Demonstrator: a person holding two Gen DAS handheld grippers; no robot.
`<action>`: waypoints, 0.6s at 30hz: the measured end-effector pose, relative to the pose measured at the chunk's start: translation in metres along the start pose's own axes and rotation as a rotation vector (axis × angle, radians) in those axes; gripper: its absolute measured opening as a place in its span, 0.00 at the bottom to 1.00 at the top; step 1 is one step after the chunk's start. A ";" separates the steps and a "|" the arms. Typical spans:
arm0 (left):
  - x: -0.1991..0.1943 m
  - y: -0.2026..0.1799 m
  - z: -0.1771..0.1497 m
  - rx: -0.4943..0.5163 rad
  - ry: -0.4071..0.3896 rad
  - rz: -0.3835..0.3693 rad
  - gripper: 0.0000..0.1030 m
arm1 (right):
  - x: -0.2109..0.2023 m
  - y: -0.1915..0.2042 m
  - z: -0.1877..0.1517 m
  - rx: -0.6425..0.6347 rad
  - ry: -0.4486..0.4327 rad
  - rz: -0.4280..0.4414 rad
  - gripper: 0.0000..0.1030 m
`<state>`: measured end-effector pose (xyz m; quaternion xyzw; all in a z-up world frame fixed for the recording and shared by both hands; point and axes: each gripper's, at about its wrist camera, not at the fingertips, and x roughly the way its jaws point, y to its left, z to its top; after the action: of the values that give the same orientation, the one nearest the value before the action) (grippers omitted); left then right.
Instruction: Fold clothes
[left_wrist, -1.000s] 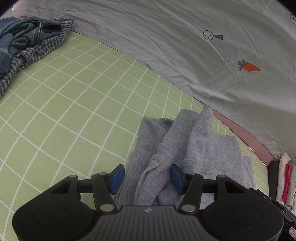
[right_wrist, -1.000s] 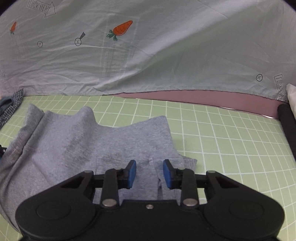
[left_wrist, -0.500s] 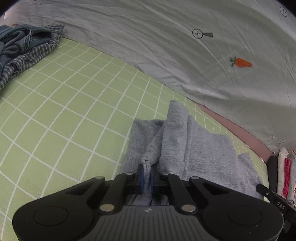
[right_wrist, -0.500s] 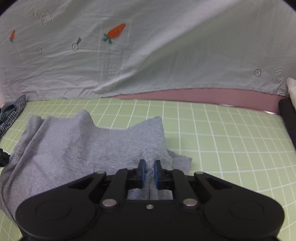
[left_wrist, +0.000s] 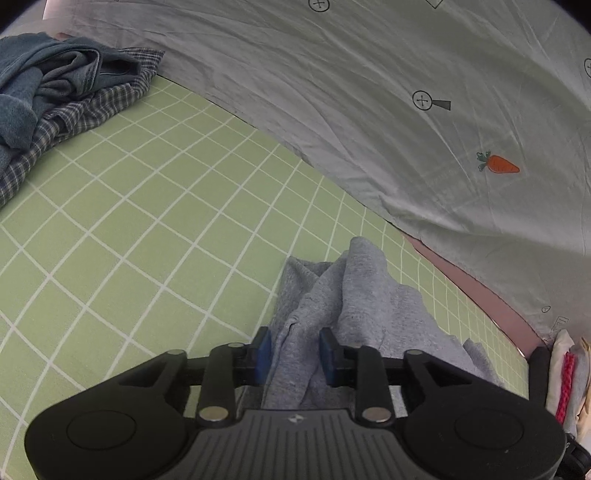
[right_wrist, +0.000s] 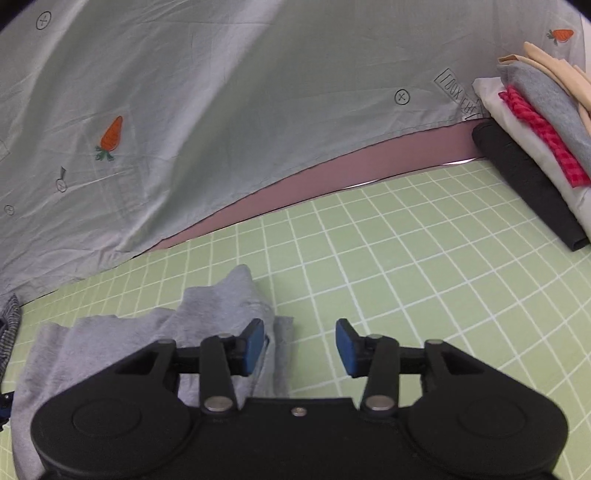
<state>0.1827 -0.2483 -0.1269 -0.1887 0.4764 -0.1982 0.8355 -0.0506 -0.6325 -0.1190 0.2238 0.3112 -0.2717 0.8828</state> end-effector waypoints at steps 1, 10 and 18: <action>0.000 0.001 0.000 -0.012 0.007 -0.011 0.43 | 0.000 0.003 -0.003 -0.002 0.016 0.008 0.44; -0.017 0.002 -0.016 0.025 0.015 0.023 0.42 | -0.020 0.031 -0.040 -0.066 0.059 -0.013 0.42; -0.047 0.016 -0.049 0.033 0.053 0.021 0.42 | -0.052 0.046 -0.059 -0.159 0.039 -0.022 0.36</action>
<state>0.1206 -0.2172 -0.1240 -0.1643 0.4971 -0.2024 0.8276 -0.0819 -0.5471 -0.1153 0.1548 0.3513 -0.2512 0.8885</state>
